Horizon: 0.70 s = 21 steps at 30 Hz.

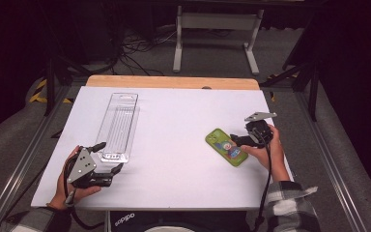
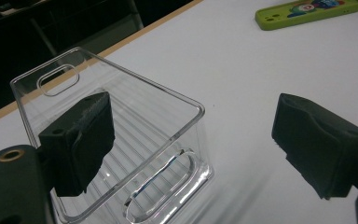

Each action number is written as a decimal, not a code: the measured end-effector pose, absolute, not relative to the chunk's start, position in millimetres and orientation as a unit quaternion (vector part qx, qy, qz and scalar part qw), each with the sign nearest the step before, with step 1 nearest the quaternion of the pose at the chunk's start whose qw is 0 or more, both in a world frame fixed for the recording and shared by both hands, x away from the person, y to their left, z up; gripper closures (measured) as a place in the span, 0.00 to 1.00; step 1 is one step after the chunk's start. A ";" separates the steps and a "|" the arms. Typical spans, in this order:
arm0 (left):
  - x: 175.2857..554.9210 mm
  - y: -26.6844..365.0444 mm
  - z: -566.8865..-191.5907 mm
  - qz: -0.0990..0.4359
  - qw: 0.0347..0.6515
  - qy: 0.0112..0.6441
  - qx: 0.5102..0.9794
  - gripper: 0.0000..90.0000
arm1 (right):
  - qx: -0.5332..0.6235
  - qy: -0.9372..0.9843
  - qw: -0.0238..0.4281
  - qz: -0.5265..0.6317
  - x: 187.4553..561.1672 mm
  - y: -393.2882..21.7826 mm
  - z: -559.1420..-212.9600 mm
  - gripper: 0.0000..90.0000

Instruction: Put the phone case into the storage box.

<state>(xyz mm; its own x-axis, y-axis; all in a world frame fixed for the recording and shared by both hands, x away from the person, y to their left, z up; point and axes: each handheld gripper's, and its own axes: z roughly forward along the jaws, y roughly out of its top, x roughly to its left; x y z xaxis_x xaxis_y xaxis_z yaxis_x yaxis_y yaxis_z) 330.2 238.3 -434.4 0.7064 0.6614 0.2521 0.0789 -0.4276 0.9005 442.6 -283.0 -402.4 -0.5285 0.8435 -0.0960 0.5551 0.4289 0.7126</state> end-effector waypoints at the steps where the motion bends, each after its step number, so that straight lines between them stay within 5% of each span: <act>1: 329.8 237.8 -434.5 0.303 0.481 0.235 0.789 0.15 | 0.429 0.814 0.227 0.318 442.6 -283.0 -402.4 0.21; 5: 329.1 236.6 -435.1 0.304 0.473 0.232 0.794 0.15 | 0.404 0.842 0.189 0.304 448.0 -258.3 -402.3 0.09; 21: 329.7 233.4 -437.9 0.293 0.473 0.232 0.798 0.14 | 0.396 0.892 0.113 0.186 482.4 -219.6 -427.6 0.08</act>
<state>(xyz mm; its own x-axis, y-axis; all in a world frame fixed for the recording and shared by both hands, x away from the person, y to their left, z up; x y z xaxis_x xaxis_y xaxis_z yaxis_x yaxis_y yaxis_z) 329.7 233.4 -437.9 0.7208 0.6476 0.2471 0.0944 -0.4448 0.8906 482.4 -219.6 -427.6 -0.6605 0.7488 -0.0551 0.6644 0.6171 0.4215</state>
